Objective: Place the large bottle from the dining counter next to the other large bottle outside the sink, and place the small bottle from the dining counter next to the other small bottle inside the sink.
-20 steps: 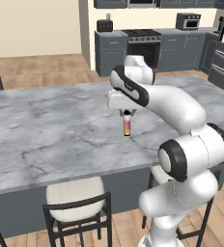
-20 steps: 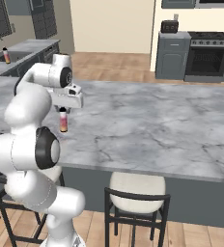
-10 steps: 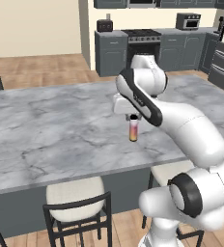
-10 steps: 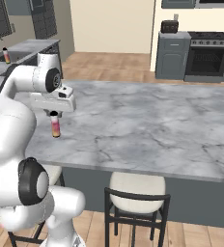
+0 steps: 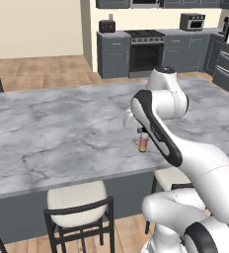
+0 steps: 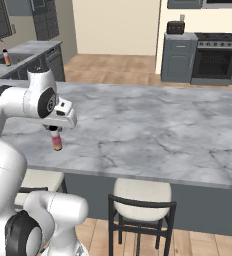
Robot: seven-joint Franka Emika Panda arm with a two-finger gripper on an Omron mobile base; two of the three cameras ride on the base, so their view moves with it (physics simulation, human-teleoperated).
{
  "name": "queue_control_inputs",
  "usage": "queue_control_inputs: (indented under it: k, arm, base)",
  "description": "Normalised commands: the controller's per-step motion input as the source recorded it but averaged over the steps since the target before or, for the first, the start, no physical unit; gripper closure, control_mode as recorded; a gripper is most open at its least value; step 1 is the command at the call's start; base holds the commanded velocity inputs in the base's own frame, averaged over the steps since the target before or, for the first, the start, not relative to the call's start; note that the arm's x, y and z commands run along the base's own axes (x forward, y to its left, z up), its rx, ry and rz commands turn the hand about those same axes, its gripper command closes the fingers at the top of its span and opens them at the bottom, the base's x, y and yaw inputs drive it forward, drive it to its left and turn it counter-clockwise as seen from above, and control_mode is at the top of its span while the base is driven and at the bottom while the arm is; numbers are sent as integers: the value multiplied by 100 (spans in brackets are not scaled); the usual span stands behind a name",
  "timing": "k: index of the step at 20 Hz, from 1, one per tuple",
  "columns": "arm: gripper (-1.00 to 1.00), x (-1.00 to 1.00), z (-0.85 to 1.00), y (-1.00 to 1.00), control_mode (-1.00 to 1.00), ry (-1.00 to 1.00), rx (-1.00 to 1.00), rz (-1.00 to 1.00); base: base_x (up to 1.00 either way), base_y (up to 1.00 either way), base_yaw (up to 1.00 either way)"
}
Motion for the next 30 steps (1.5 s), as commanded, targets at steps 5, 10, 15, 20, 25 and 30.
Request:
queue_control_inputs:
  k: [5,10,15,20,25,30]
  arm:
    - [100,0,0,0,-100,-1,0,0]
    - [100,0,0,0,-100,0,0,0]
    - [100,0,0,0,-100,0,0,0]
    - [100,0,0,0,100,0,0,0]
    - [100,0,0,0,100,0,0,0]
    - [100,0,0,0,100,0,0,0]
  base:
    - [0,0,0]
    - [0,0,0]
    - [0,0,0]
    - [0,0,0]
    - [-51,0,0]
    - [-37,-28,2]
